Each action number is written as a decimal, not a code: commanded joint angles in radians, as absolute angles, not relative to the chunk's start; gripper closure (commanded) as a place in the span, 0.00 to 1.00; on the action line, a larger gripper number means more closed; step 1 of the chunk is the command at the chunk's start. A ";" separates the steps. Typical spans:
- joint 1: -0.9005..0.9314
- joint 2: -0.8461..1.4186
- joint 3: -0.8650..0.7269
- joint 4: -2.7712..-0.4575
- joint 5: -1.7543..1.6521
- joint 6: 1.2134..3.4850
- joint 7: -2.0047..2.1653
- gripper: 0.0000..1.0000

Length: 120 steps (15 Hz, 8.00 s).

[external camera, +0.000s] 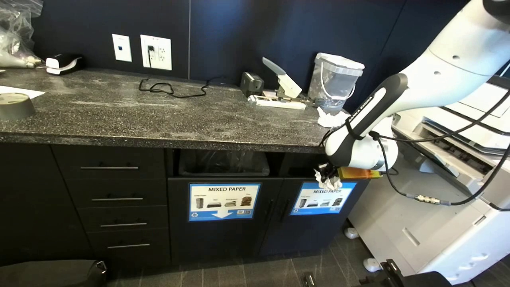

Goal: Put the white pieces of paper in the right bin

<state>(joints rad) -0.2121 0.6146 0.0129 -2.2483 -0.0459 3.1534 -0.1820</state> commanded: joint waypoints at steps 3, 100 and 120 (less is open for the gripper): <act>-0.288 0.689 0.082 -2.226 -0.086 3.392 -0.169 0.90; -0.407 0.877 0.196 -1.198 -0.027 2.512 -0.839 0.00; -0.344 1.068 0.099 -0.922 -0.031 2.328 -1.014 0.00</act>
<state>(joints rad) -0.3639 1.0350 0.1263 -1.0066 -0.0478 2.3649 -1.0030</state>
